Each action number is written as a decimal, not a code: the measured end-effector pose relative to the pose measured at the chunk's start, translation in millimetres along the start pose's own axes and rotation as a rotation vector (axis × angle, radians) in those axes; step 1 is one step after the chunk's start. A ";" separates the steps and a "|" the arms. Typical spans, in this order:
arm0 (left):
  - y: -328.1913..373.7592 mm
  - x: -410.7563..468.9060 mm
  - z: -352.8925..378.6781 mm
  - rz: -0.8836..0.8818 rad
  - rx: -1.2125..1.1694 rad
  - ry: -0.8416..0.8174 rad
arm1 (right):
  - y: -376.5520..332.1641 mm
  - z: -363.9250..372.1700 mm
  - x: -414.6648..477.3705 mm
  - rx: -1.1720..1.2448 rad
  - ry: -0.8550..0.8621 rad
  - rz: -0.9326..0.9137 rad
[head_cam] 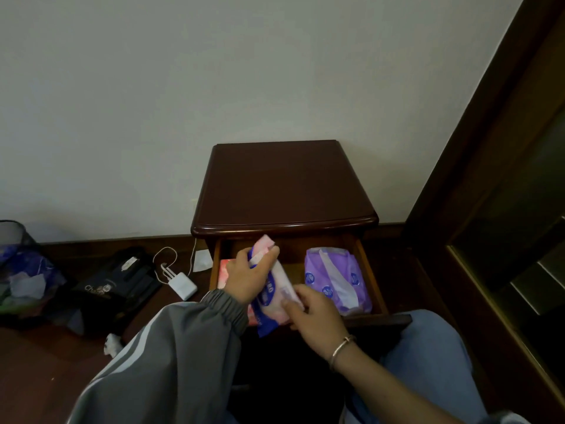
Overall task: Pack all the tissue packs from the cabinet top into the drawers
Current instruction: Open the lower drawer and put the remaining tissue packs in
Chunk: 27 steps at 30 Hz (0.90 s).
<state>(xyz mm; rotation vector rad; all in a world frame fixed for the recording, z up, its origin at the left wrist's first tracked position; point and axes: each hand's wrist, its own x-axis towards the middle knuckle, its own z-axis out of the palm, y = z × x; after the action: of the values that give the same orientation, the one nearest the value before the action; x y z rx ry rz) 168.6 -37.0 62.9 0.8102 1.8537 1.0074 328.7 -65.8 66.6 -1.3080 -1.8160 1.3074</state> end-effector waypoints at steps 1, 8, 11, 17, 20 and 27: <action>-1.7 0.3 -0.6 -0.017 -0.064 -0.067 | 3.4 -2.6 1.1 0.065 0.031 0.045; -35.4 5.8 -18.4 0.273 0.441 0.087 | 32.2 -44.2 15.5 0.277 0.215 0.293; -48.7 14.9 -31.2 0.235 0.701 0.105 | 38.3 -45.0 28.6 0.362 0.211 0.383; -66.8 23.8 -41.2 0.212 0.974 0.003 | 29.1 -14.8 69.1 0.459 0.226 0.459; -73.8 24.2 -45.6 0.241 1.025 0.018 | 24.6 -0.4 93.1 0.488 0.244 0.486; -78.9 23.0 -47.2 0.240 0.974 -0.001 | 28.2 8.2 125.4 0.250 0.278 0.497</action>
<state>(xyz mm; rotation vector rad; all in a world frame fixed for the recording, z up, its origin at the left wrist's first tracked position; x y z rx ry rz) 105.8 -69.8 0.0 1.6113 2.2674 0.1588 285.1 47.8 24.4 -1.7600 -1.1371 1.4526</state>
